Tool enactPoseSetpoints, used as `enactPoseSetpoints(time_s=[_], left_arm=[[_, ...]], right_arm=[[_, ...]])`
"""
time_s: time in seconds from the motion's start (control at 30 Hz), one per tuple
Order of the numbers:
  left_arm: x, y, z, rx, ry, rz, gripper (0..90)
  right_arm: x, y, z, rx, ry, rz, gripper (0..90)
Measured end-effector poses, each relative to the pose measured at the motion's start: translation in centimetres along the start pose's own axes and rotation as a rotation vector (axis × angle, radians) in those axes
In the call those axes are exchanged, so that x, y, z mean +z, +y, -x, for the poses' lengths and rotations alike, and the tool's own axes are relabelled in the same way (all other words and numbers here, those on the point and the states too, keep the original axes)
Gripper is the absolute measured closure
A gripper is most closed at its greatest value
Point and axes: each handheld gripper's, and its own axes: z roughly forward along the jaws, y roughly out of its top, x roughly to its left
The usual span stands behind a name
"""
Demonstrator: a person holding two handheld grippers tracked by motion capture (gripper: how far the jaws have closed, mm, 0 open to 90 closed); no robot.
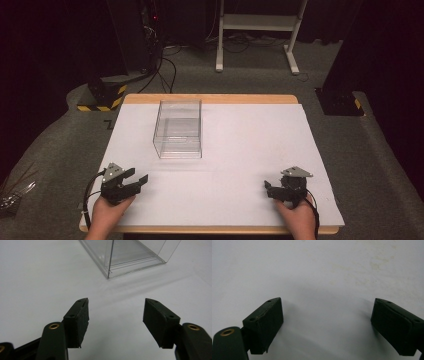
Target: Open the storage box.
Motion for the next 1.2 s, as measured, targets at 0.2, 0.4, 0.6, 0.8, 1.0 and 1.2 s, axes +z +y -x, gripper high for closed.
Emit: enactPoseSetpoints(time_s=[0.2,0.4,0.6,0.8,1.0,1.2], left_arm=[[0.1,0.2,0.4,-0.001,-0.018,-0.002,37.5],[0.0,0.7,0.8,0.025,-0.02,0.0,39.8],[0.0,0.9,1.2,0.037,-0.044,0.014,39.7],[0.0,1.5,1.5,0.014,-0.067,0.024,37.3],[0.2,2.4,2.2,0.035,-0.081,0.024,33.4],[0.8,3.6,2.9,0.034,-0.099,0.042,33.0]], right_arm=[[0.0,0.0,0.0,0.0,0.0,0.0,10.7],[0.0,0.0,0.0,0.0,0.0,0.0,10.7],[0.0,0.0,0.0,0.002,0.0,-0.001,10.7],[0.0,0.0,0.0,0.003,0.001,-0.001,10.7],[0.0,0.0,0.0,0.003,0.001,0.0,10.6],[0.0,0.0,0.0,0.003,0.001,0.001,10.6]])
